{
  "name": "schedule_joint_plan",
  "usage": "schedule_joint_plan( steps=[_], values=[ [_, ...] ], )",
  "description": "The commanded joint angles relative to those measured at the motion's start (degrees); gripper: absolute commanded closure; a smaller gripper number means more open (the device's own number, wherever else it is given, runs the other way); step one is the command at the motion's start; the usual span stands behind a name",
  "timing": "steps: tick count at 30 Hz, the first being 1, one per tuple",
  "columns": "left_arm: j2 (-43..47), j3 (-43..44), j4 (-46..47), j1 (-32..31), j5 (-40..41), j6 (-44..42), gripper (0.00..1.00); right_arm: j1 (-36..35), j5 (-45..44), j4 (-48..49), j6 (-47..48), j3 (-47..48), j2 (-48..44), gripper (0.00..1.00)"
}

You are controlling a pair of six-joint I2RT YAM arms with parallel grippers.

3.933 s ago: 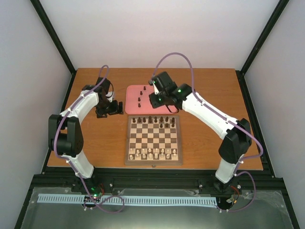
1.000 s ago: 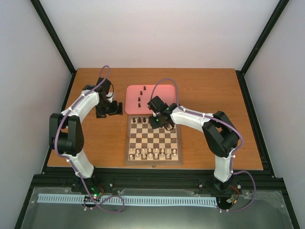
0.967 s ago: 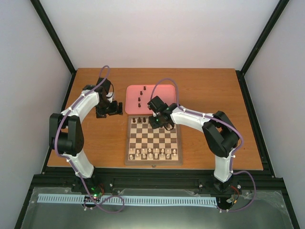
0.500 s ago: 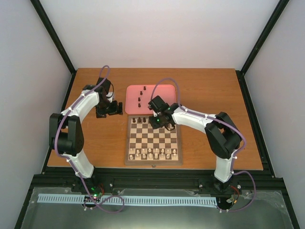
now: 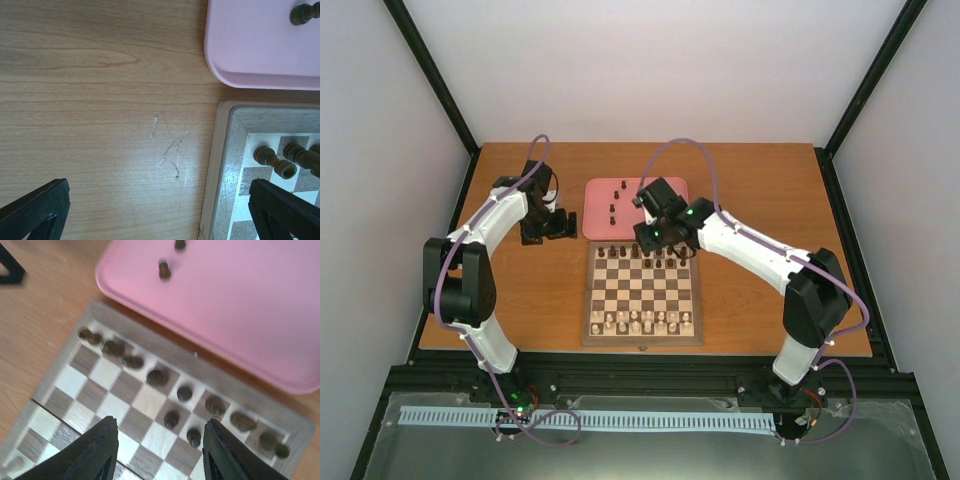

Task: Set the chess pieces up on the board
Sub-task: Place the chess piece on the chessboard, then pick up the chess piece from the storage box.

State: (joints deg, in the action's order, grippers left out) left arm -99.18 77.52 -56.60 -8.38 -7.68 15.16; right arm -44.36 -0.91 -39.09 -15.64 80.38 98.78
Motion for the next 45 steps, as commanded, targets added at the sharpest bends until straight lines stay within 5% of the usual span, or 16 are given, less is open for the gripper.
schedule_joint_plan(
  steps=[1,15,45],
  values=[
    [0.3,2.3,-0.5,-0.1,0.3,-0.9,0.0,0.7,-3.1,-5.5,2.8,9.6,1.3,0.53],
    [0.8,3.0,-0.8,-0.1,-0.4,-0.8,0.0,3.3,4.7,-12.0,4.8,48.8,36.6,0.51],
    [0.0,1.8,-0.8,-0.1,-1.1,-0.8,0.0,3.4,5.8,-9.9,4.1,57.9,50.5,0.63]
  ],
)
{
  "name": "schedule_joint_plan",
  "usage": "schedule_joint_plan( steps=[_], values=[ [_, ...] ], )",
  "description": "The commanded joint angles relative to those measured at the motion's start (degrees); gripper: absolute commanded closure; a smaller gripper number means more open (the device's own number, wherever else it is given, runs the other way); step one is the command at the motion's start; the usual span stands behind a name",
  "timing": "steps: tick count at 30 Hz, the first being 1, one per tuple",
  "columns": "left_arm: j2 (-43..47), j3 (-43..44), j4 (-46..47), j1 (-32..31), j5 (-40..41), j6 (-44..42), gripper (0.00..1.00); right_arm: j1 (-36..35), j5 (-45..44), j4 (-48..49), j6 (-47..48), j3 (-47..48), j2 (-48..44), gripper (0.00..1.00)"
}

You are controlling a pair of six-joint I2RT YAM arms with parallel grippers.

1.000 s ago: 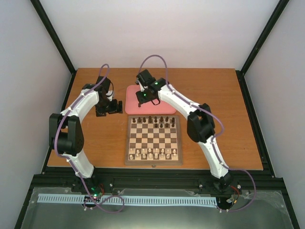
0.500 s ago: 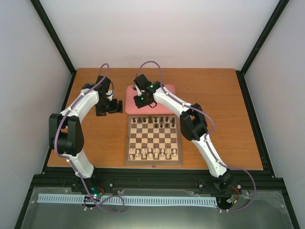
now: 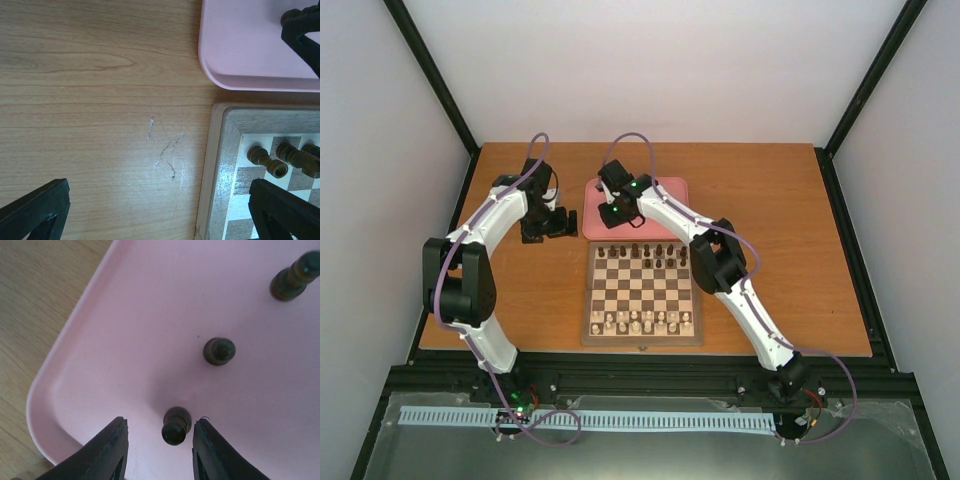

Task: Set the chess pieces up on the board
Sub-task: Pick up the chess piece from the storage box.

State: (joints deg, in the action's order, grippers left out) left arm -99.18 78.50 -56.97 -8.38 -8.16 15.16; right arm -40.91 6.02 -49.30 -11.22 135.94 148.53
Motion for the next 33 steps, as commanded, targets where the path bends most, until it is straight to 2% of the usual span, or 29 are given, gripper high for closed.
schedule_joint_plan(
  steps=[1,13,25,30,33],
  values=[
    [-0.1,0.8,-0.3,-0.1,-0.5,-0.8,0.0,0.0,-1.2,0.3,-0.5,2.3,0.9,0.65],
    [-0.1,0.2,-0.2,-0.1,-0.5,-0.8,0.0,0.4,-0.7,-0.2,-0.3,2.5,1.4,0.75],
    [0.6,-0.6,-0.1,-0.1,-0.5,-0.8,0.0,0.7,-0.7,-0.7,-0.2,2.5,2.0,0.75],
    [0.9,-0.5,0.0,-0.1,-0.5,-0.9,0.0,0.9,-0.9,-1.0,-0.5,2.5,1.9,0.87],
    [1.1,-0.8,0.1,-0.1,-0.5,-0.8,0.0,1.0,-1.2,-1.0,-0.3,2.4,1.3,0.89]
  ],
)
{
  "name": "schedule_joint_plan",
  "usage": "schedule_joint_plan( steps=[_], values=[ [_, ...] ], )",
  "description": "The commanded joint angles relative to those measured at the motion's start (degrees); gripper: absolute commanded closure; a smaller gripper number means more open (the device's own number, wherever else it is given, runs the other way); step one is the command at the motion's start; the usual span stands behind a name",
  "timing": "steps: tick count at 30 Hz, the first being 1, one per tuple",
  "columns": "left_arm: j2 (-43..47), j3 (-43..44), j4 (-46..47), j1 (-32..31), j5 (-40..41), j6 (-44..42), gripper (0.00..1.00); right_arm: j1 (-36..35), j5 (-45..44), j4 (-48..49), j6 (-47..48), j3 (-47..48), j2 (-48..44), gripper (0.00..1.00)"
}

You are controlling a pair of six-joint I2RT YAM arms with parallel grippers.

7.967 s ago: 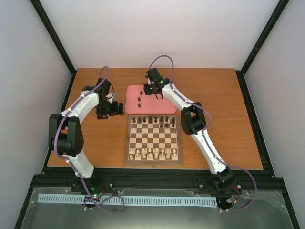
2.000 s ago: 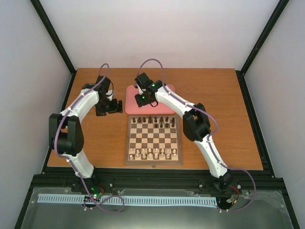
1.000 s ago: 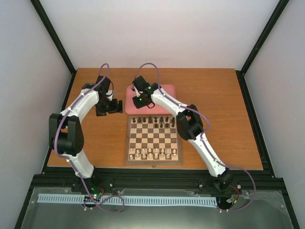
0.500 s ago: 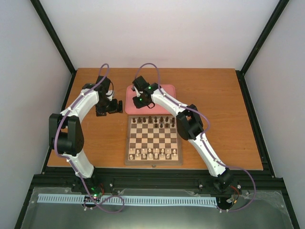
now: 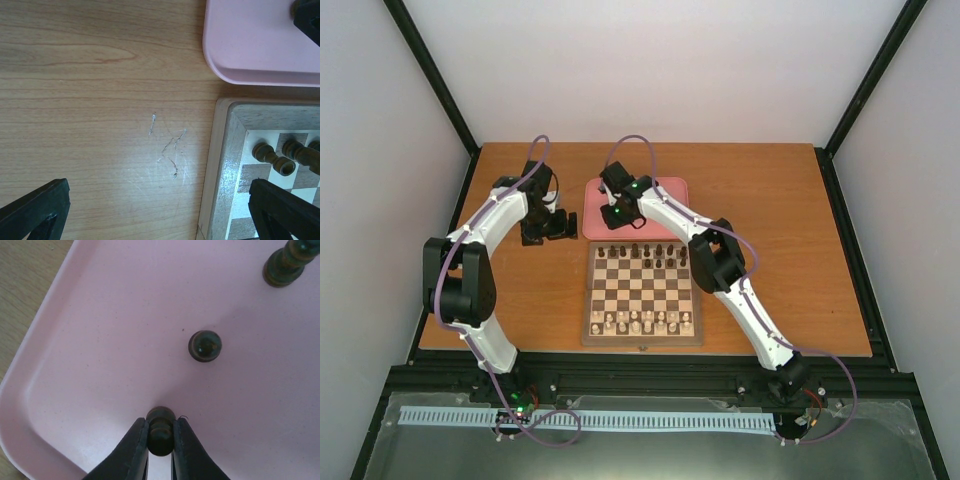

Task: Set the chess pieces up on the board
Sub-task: Pick up the chess piece from the storage box, then place the chess piece on the chessboard.

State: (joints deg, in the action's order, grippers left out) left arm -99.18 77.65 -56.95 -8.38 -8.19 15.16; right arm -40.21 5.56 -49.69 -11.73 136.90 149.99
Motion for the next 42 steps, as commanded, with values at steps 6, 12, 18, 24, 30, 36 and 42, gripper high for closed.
schedule_joint_plan(
  steps=[6,12,18,24,30,36,42],
  values=[
    [1.6,-0.1,0.1,-0.1,-0.6,-0.9,0.0,0.2,-1.4,-1.5,0.5,1.0,-3.9,0.92],
    [2.3,0.0,0.2,-0.1,-0.7,-0.8,0.0,-0.4,-2.2,-1.4,1.4,-5.5,-14.7,0.92],
    [2.5,0.1,0.5,-0.1,-1.3,-0.7,0.0,-3.2,-2.5,-3.6,1.6,-16.4,-25.6,0.92],
    [2.7,0.3,0.7,-0.1,-1.6,-0.5,0.0,-8.0,-2.9,-2.5,-1.8,-33.6,-37.4,0.92],
    [2.8,0.4,0.9,-0.1,-1.8,-0.5,0.0,-10.2,-3.5,-2.0,-5.2,-45.6,-44.1,0.92],
    [2.4,0.7,1.0,-0.1,-1.8,-0.4,0.0,-10.5,-4.9,1.0,-6.4,-50.8,-44.6,0.92],
    [2.5,0.7,0.8,-0.1,-1.7,-0.5,0.0,-10.5,-4.4,2.8,-6.7,-50.1,-41.1,0.92]
  ],
)
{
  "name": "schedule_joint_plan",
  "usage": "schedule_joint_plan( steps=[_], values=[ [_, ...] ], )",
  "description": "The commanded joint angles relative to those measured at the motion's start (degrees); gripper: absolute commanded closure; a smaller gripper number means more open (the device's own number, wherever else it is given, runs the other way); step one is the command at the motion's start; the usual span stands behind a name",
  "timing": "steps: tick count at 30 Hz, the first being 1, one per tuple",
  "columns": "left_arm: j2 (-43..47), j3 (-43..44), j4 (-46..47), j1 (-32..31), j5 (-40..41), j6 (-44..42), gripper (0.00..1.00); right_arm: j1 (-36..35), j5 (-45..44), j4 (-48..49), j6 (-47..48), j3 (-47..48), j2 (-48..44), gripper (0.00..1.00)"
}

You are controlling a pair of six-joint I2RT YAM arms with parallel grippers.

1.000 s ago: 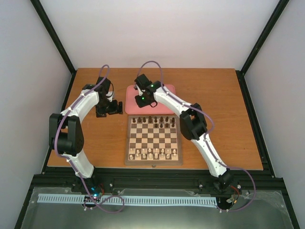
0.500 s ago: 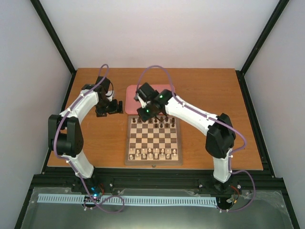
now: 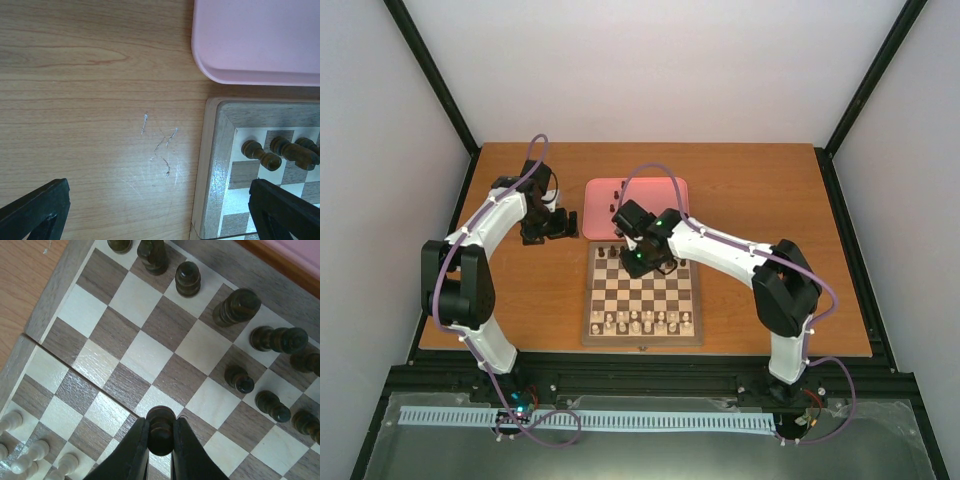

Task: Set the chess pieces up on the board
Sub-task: Place the chess piece on the chessboard.

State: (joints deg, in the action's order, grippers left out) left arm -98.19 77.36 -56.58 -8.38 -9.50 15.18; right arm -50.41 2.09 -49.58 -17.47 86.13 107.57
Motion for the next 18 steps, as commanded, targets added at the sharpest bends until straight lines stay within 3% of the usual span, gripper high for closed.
schedule_joint_plan(
  steps=[1,18],
  values=[
    [1.6,0.9,0.3,-0.1,-0.4,-0.5,0.0,-0.3,-1.3,2.7,-0.8,1.4,1.8,0.92],
    [0.9,0.8,0.4,-0.1,-0.4,-0.6,0.0,2.2,-0.7,2.3,0.2,5.2,7.6,0.92]
  ],
)
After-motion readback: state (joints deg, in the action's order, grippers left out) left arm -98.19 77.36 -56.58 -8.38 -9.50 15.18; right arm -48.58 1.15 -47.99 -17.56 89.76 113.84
